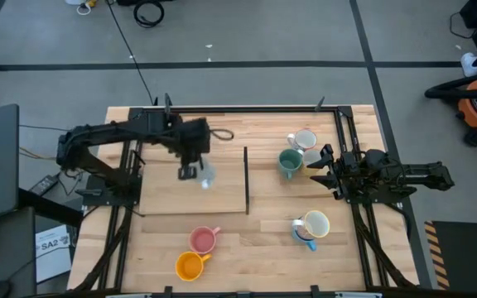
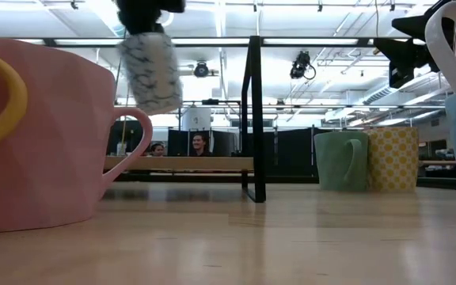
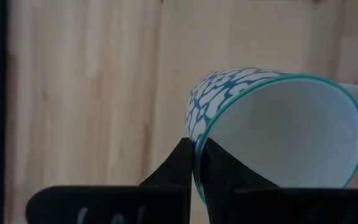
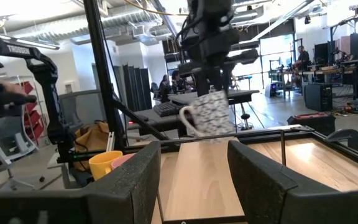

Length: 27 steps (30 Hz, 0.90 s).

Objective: Place coffee mugs
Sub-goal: Put the blue patterned mug on the shelf

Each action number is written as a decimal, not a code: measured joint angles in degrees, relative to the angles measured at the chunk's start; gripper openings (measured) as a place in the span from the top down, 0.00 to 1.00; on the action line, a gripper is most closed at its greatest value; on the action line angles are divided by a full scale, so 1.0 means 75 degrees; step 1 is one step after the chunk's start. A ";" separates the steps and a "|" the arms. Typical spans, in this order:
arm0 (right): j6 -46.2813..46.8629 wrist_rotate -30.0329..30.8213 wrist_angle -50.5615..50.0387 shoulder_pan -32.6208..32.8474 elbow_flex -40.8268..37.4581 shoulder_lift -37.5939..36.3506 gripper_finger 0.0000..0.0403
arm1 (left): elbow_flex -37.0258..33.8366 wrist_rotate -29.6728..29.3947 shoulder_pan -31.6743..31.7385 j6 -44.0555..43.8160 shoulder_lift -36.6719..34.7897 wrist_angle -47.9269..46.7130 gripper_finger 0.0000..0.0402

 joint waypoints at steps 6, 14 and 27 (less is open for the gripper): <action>0.0000 0.0000 -0.0004 0.0000 0.0000 0.0000 0.52 | 0.0039 0.0042 0.0291 0.0674 0.0591 0.0425 0.95; -0.0002 0.0001 -0.0001 0.0001 -0.0001 0.0000 0.52 | 0.1288 0.0060 0.0356 0.0744 0.2108 0.0193 0.95; 0.0000 0.0001 -0.0001 -0.0001 -0.0001 0.0000 0.52 | 0.2944 0.0050 0.0490 0.0989 0.3726 -0.0303 0.95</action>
